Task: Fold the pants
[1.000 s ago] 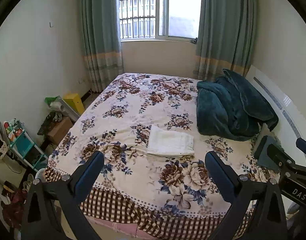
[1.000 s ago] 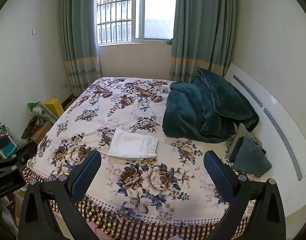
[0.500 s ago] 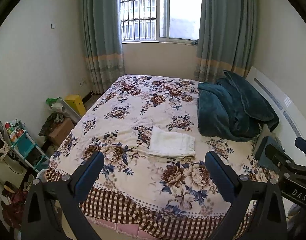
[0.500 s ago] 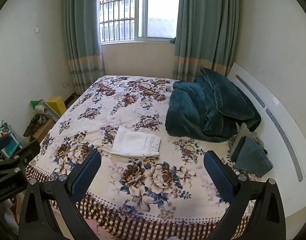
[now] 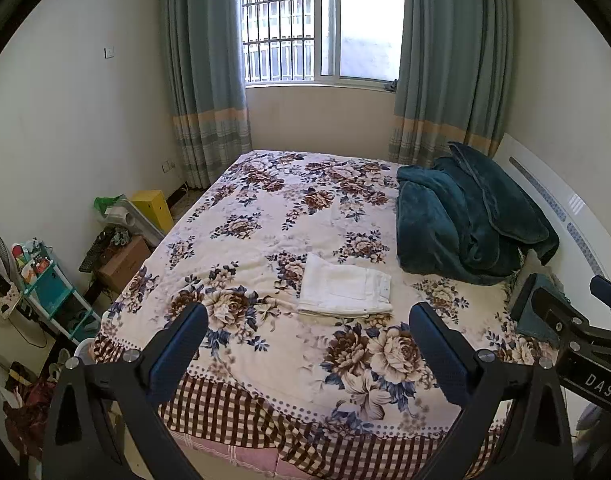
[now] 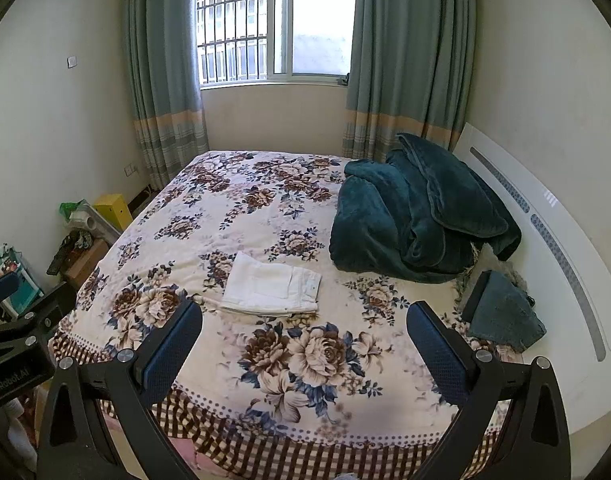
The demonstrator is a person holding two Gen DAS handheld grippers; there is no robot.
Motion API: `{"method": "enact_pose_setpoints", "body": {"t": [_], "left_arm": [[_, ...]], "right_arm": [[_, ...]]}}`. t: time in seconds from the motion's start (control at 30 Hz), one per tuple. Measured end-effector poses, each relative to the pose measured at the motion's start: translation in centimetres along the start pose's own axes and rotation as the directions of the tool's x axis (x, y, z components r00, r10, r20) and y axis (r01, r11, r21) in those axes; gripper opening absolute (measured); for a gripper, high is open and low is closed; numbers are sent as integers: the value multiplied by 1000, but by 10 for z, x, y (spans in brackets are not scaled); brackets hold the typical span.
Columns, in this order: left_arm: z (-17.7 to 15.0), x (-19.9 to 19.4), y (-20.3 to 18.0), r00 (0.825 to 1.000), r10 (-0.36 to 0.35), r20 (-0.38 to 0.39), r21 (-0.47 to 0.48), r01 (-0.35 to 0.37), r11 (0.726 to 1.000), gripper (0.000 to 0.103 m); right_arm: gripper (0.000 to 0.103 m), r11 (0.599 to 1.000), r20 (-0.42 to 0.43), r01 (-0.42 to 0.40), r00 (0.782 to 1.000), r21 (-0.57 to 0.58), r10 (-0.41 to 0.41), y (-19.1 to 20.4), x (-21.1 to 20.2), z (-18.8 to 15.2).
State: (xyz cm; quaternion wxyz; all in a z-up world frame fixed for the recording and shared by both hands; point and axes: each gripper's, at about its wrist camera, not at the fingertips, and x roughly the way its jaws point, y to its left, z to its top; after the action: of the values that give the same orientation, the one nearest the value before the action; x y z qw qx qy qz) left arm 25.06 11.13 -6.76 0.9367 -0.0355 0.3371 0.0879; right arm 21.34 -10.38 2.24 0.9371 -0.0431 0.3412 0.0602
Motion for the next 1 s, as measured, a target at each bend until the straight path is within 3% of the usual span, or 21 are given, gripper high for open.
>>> {"method": "enact_pose_setpoints", "body": {"t": [1.0], "left_arm": [[10, 3, 6, 1000, 6, 13, 9, -7, 1000, 103]], "right_arm": [[103, 1000, 3, -10, 1000, -2, 10, 1, 4, 5]]}}
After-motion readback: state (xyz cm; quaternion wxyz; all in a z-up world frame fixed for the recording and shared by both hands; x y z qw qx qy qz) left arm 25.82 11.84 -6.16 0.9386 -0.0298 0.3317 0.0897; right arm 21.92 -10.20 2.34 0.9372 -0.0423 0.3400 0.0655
